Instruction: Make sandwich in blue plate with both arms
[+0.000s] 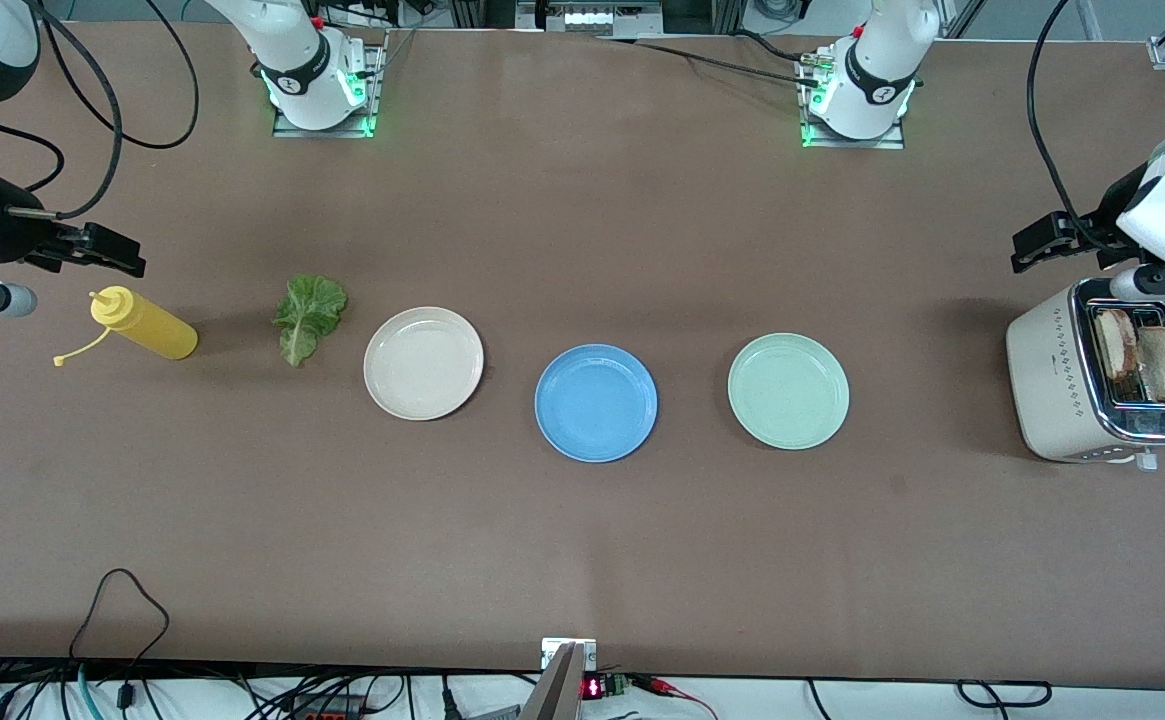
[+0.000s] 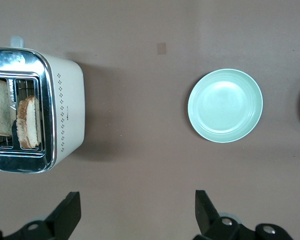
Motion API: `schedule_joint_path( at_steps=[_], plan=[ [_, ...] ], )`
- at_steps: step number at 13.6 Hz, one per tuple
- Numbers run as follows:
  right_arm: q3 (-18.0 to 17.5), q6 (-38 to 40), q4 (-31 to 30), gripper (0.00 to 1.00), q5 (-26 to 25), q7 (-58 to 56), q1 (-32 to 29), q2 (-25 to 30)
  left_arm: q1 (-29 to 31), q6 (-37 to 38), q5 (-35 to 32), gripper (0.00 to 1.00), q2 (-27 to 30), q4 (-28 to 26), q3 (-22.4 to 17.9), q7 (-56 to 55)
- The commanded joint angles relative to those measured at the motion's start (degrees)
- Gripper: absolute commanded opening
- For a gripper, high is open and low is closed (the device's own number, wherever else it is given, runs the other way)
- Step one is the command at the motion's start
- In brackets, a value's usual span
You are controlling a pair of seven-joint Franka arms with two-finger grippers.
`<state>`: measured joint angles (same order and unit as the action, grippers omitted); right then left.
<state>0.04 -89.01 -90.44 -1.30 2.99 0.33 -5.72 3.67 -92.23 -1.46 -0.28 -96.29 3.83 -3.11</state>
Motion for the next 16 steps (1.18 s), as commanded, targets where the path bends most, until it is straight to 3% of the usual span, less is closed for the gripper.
schedule_joint_path(
  at_steps=[1, 4, 8, 16],
  plan=[
    [-0.1, -0.8, -1.8, 1.0, 0.7, -1.1, -0.5, 1.6, -0.2, -1.0, 0.8, 1.0, 2.6, -3.0, -0.4, 0.7],
    [-0.1, -0.7, -1.7, 1.0, 0.7, -1.1, -0.4, 1.6, -0.2, -1.5, 0.9, 1.0, 1.9, -2.9, -0.7, 0.7],
    [-0.1, -0.6, -1.5, 1.0, 0.7, -1.1, -0.6, 1.3, 3.3, -3.8, -1.1, 1.0, -3.9, -2.9, -1.0, 3.4],
    [-0.1, 0.0, -1.5, 1.0, 0.7, -1.2, -1.0, 1.2, 14.2, -16.5, -4.8, 1.0, -15.8, -2.8, -1.0, 15.2]
  ],
)
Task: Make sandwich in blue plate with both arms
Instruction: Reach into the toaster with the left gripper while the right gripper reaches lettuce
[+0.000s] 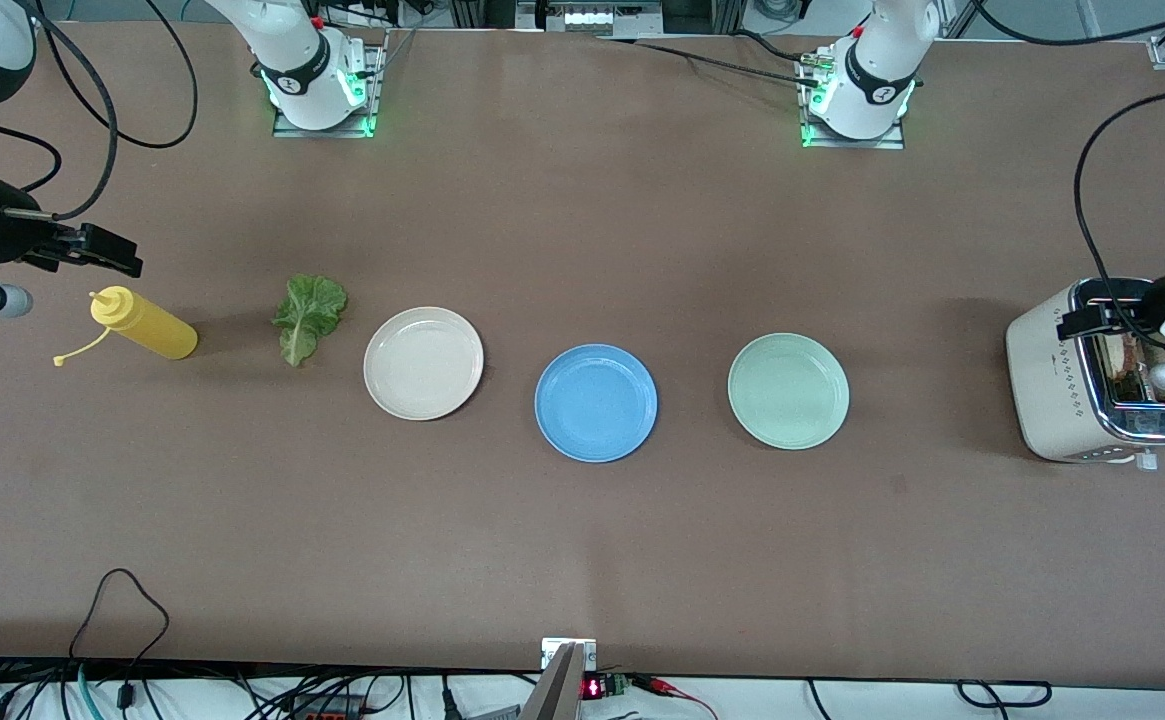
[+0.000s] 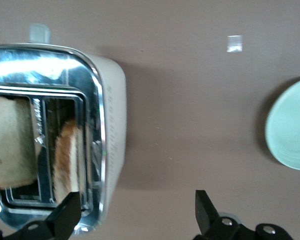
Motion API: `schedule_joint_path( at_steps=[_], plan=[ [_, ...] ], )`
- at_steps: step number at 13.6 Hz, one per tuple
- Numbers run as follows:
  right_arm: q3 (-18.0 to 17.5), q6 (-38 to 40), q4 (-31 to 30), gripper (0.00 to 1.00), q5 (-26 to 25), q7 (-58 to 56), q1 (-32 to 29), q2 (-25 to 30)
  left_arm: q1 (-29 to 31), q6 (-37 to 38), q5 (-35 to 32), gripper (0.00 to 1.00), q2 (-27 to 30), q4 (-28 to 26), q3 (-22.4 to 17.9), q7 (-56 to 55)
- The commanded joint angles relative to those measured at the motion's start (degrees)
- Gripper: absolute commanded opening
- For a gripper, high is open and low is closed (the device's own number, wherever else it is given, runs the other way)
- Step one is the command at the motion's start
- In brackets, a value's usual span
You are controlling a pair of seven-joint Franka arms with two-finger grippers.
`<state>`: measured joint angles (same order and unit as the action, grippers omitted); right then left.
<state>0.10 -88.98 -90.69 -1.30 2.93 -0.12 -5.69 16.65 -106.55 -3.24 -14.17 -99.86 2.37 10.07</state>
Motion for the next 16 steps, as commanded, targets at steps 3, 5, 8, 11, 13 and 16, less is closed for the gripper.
schedule_joint_path(
  at_steps=[3, 5, 8, 11, 13, 16],
  plan=[
    [-0.2, 0.0, -1.2, 1.0, 0.7, -1.7, -0.6, 1.2, 2.6, -3.7, -4.0, 0.94, -3.8, 0.9, 0.4, 3.1],
    [-0.3, 0.0, -1.2, 1.0, 0.7, -1.6, -0.5, 1.2, 3.9, -3.8, -3.9, 0.83, -4.2, 0.9, 0.4, 4.4],
    [-0.3, 0.0, -1.2, 1.0, 0.3, -2.0, -0.4, 0.5, 5.6, -3.8, -3.9, 0.67, -5.2, 1.0, 0.4, 4.4],
    [-0.5, 2.0, -1.2, 1.0, 0.1, -4.5, 0.3, -1.4, 6.6, -3.8, -3.9, 0.53, -6.2, 1.0, 0.4, 4.4],
    [-0.6, 2.0, -1.7, 1.0, 0.6, -4.1, 0.2, -2.7, 6.7, -3.5, -3.9, 0.32, -6.5, 0.9, 0.4, 4.0],
    [-0.5, -5.0, -9.4, 1.0, 0.6, -4.1, 0.4, -1.7, 7.3, -2.8, -3.9, 0.01, -6.5, 0.9, 0.4, 4.4]
  ],
)
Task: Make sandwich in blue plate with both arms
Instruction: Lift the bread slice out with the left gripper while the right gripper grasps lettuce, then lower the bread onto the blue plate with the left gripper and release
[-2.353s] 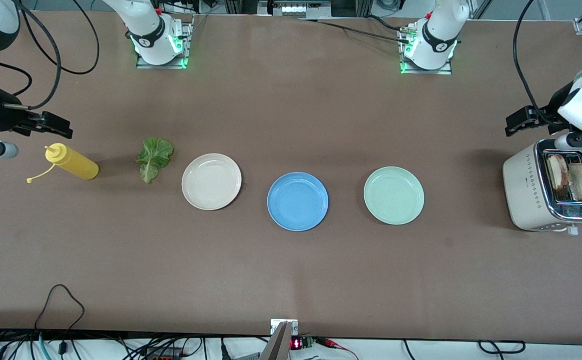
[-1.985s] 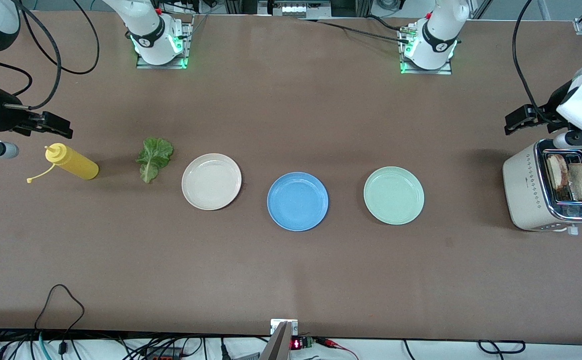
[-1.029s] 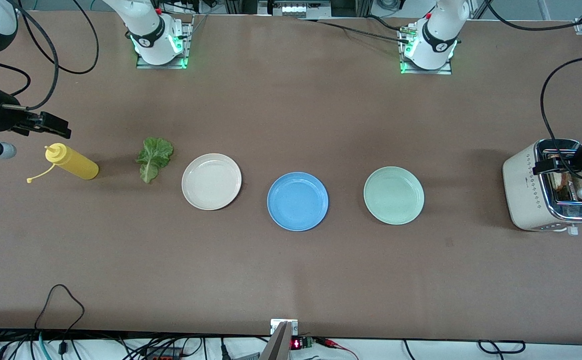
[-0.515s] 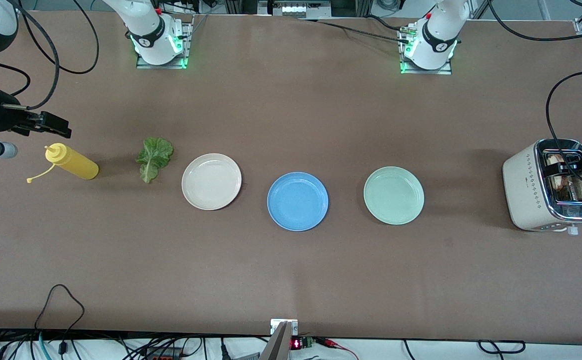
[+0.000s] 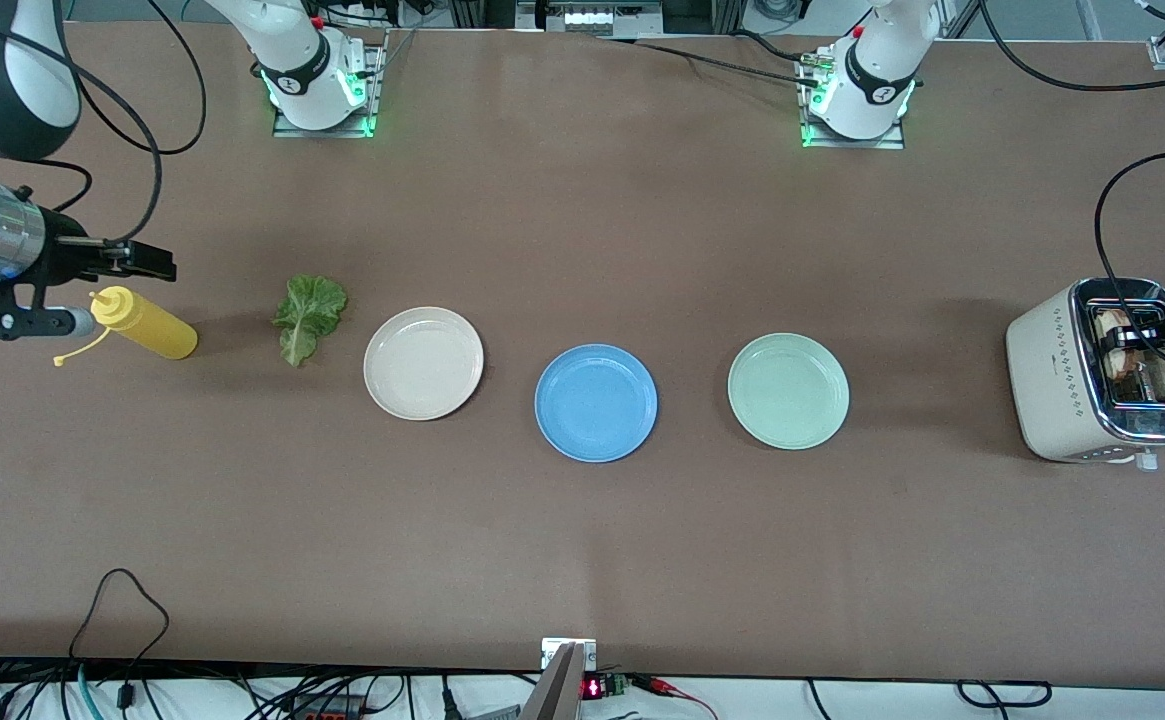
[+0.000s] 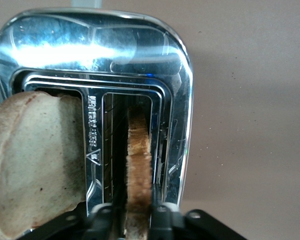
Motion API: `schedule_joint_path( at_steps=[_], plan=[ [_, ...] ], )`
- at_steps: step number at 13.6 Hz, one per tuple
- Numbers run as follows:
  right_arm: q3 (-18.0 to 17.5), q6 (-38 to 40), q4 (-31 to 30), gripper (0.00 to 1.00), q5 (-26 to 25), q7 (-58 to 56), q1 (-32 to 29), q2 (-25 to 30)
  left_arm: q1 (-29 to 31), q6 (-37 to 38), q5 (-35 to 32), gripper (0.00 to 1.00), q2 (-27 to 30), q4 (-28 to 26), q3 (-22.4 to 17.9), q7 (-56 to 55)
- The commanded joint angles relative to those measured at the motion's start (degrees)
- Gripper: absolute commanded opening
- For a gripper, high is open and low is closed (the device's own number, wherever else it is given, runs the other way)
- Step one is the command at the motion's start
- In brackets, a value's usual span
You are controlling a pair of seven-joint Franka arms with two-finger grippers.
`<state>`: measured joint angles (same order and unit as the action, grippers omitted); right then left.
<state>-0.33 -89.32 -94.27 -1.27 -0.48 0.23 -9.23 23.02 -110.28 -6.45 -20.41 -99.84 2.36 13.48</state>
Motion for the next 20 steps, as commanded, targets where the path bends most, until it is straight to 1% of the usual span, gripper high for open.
schedule_joint_path(
  at_steps=[1, 2, 3, 5, 7, 8, 9, 10, 11, 13, 14, 16, 18, 20],
  plan=[
    [-0.2, -8.7, -9.1, 1.0, 0.6, -0.7, 0.0, 2.6, 1.0, 1.3, -0.7, 0.01, -0.1, 1.0, 0.4, 1.2],
    [-0.2, -12.7, -12.8, 1.0, 0.6, -0.7, 0.1, 3.3, 1.0, 2.9, -0.7, 0.0, 0.4, 2.9, 0.5, 1.9],
    [-0.3, -17.0, -16.2, 1.0, 0.6, -0.7, 0.2, 3.6, 1.0, 7.5, -0.6, 0.01, 0.5, 7.1, 1.0, 3.8],
    [-0.4, -25.6, -22.6, 1.0, 0.6, -0.7, 0.3, 3.4, -0.2, 21.2, 0.4, 0.01, 0.5, 19.8, 1.5, 7.9],
    [-0.4, -33.1, -27.9, 1.0, 0.6, -0.7, 1.2, 3.0, -2.5, 29.3, 0.5, 0.01, 0.5, 27.4, 5.1, 8.2],
    [-0.4, -37.7, -30.4, 1.0, 0.6, -0.7, 1.2, 2.4, -2.9, 32.2, 0.6, 0.01, 0.9, 28.9, 8.8, 8.1],
    [-0.3, -41.9, -32.2, 1.0, 0.6, -0.7, 1.2, 1.0, -2.6, 33.3, 2.3, 0.01, 1.5, 28.5, 13.2, 6.9],
    [-0.4, -44.8, -33.1, 1.0, 0.6, -0.7, 1.2, -0.7, -2.5, 33.4, 6.7, 0.01, 1.3, 27.7, 16.0, 4.0],
    [-0.4, -46.7, -33.2, 1.0, 0.5, -0.7, 1.2, -2.3, -3.3, 32.8, 9.8, 0.01, 0.8, 26.6, 16.6, 0.1],
    [-0.4, -50.1, -33.3, 1.0, 0.5, -0.7, 1.4, -5.2, -8.0, 28.1, 17.6, 0.01, -2.9, 25.0, 17.4, -7.6],
    [-0.4, -51.8, -33.3, 1.0, 0.5, -0.7, 1.6, -6.7, -10.2, 24.4, 21.2, 0.01, -4.4, 23.9, 17.5, -10.7],
    [-0.4, -54.4, -33.3, 1.0, 0.5, -0.7, 1.7, -9.6, -14.1, 17.9, 26.0, 0.01, -7.1, 21.8, 17.5, -14.8],
    [-0.4, -55.1, -33.3, 1.0, 0.5, -0.7, 2.2, -11.2, -17.7, 10.6, 31.2, 0.01, -8.8, 18.6, 17.5, -17.5],
    [-0.4, -55.1, -33.3, 1.0, 0.5, -0.8, 2.4, -12.6, -22.7, 2.0, 34.7, 0.01, -11.0, 16.1, 17.5, -20.6]
  ],
)
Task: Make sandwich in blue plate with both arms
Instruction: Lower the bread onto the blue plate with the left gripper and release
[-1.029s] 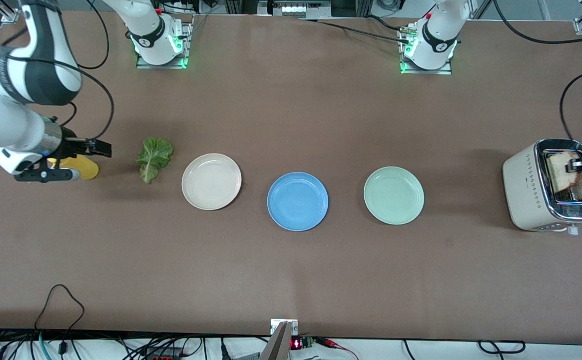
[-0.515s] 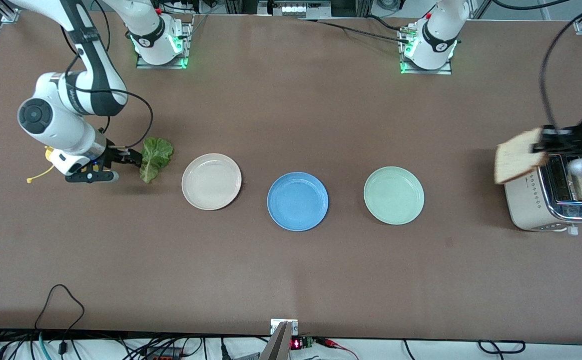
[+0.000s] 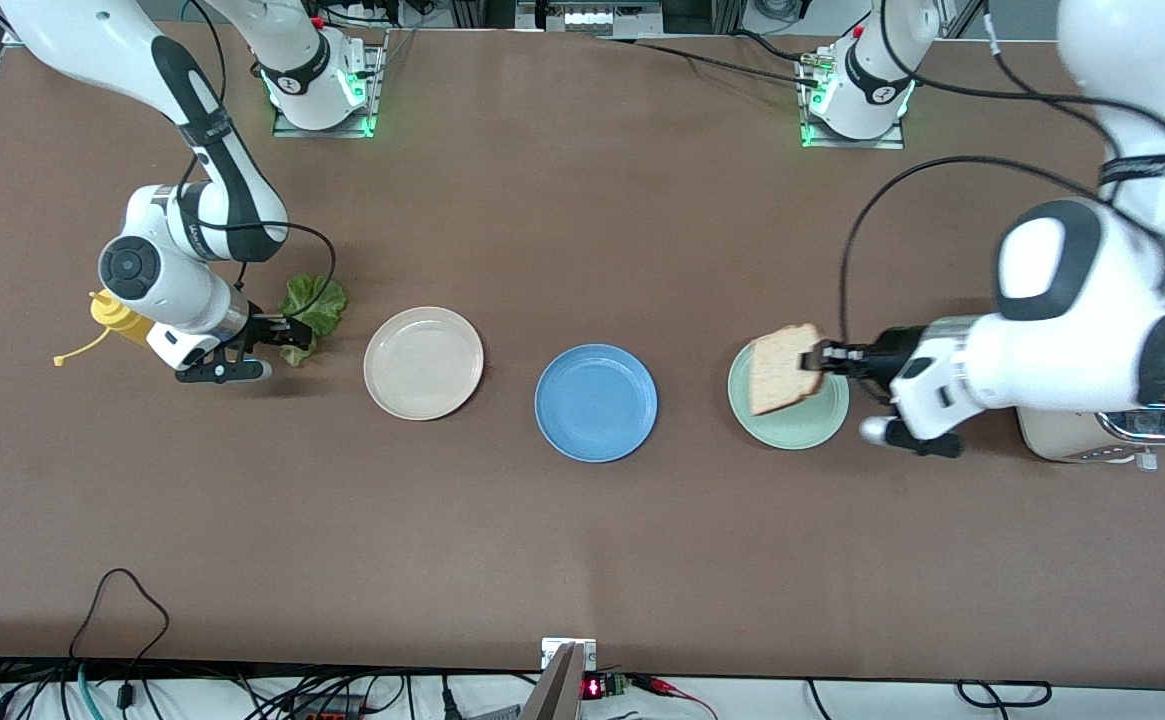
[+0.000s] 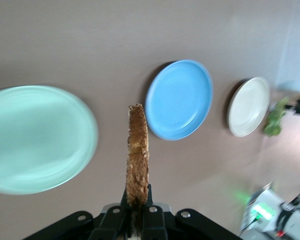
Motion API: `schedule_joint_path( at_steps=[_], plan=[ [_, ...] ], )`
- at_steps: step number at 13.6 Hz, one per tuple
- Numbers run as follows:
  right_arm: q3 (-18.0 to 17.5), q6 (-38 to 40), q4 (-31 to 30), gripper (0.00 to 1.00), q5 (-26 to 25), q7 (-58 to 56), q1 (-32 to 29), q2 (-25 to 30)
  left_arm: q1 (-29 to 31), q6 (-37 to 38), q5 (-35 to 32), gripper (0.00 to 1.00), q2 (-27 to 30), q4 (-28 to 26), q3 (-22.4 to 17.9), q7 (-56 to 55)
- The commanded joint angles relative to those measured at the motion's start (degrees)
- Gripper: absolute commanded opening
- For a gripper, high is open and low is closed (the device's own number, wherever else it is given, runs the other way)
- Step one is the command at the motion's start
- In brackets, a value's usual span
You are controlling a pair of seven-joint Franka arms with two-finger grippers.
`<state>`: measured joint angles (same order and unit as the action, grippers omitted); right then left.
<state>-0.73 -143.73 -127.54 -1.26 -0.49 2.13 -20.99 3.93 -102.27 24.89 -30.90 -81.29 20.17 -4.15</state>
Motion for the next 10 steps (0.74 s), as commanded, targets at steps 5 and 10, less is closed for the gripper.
schedule_joint_path(
  at_steps=[5, 10],
  plan=[
    [0.1, -0.6, 0.0, 0.94, 0.5, -0.8, 1.5, -1.9, -14.3, -20.7, 9.5, 0.01, -6.8, -3.2, -0.2, -8.9],
    [0.1, 0.2, 0.3, 0.13, 0.5, -1.8, 1.1, -2.0, -19.2, -31.5, 13.9, 0.01, -12.2, -2.7, -0.2, -9.5]
  ],
)
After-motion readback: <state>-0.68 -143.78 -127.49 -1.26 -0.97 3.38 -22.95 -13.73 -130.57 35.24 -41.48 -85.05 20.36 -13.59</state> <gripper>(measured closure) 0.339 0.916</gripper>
